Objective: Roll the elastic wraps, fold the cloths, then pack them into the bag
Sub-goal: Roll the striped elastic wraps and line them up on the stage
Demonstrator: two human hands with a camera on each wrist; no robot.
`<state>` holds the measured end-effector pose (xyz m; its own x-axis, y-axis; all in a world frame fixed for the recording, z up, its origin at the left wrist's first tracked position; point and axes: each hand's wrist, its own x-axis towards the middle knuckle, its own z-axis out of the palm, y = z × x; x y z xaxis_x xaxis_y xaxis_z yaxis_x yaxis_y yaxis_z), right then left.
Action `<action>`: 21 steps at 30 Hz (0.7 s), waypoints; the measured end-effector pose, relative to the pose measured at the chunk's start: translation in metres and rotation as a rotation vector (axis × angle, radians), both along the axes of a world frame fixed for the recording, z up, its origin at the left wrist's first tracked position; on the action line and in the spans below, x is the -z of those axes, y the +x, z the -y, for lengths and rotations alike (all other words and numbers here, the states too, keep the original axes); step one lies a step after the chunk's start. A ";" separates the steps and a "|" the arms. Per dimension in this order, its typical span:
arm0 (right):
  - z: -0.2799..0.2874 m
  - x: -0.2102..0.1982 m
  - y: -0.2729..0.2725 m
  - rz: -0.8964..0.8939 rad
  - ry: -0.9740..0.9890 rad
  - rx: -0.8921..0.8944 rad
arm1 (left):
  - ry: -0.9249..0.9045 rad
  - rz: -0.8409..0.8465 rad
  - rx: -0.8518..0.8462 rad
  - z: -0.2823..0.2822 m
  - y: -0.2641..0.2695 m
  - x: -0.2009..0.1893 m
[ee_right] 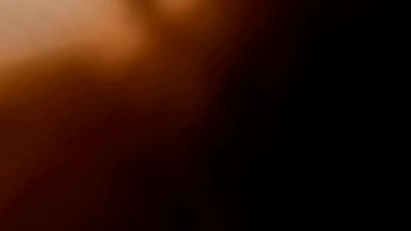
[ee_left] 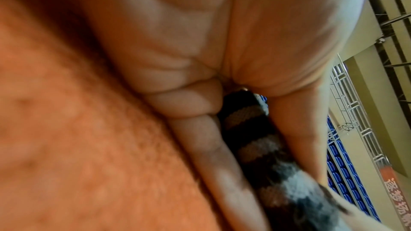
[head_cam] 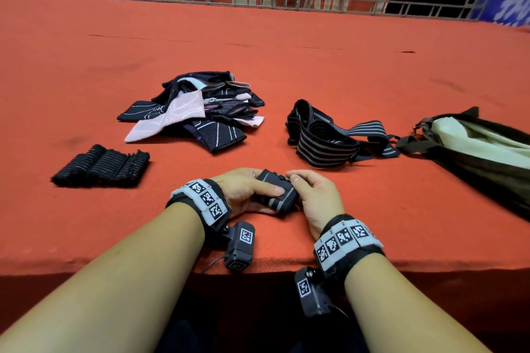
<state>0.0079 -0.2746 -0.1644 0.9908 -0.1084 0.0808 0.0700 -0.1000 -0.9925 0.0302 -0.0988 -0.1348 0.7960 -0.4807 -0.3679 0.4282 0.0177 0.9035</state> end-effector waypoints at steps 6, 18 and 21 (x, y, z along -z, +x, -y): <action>-0.003 -0.010 0.002 -0.137 0.388 0.104 | -0.111 0.003 -0.058 -0.004 -0.006 -0.002; -0.013 -0.022 -0.006 -0.220 -0.039 -0.244 | 0.153 0.106 -0.159 -0.028 -0.025 -0.025; -0.023 -0.025 -0.009 -0.129 -0.395 -0.279 | 0.248 0.149 -0.122 -0.039 -0.031 -0.036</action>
<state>-0.0013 -0.2517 -0.1392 0.9822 0.1767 -0.0633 0.0266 -0.4647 -0.8851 -0.0004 -0.0596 -0.0984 0.8962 -0.2888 -0.3368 0.2990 -0.1678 0.9394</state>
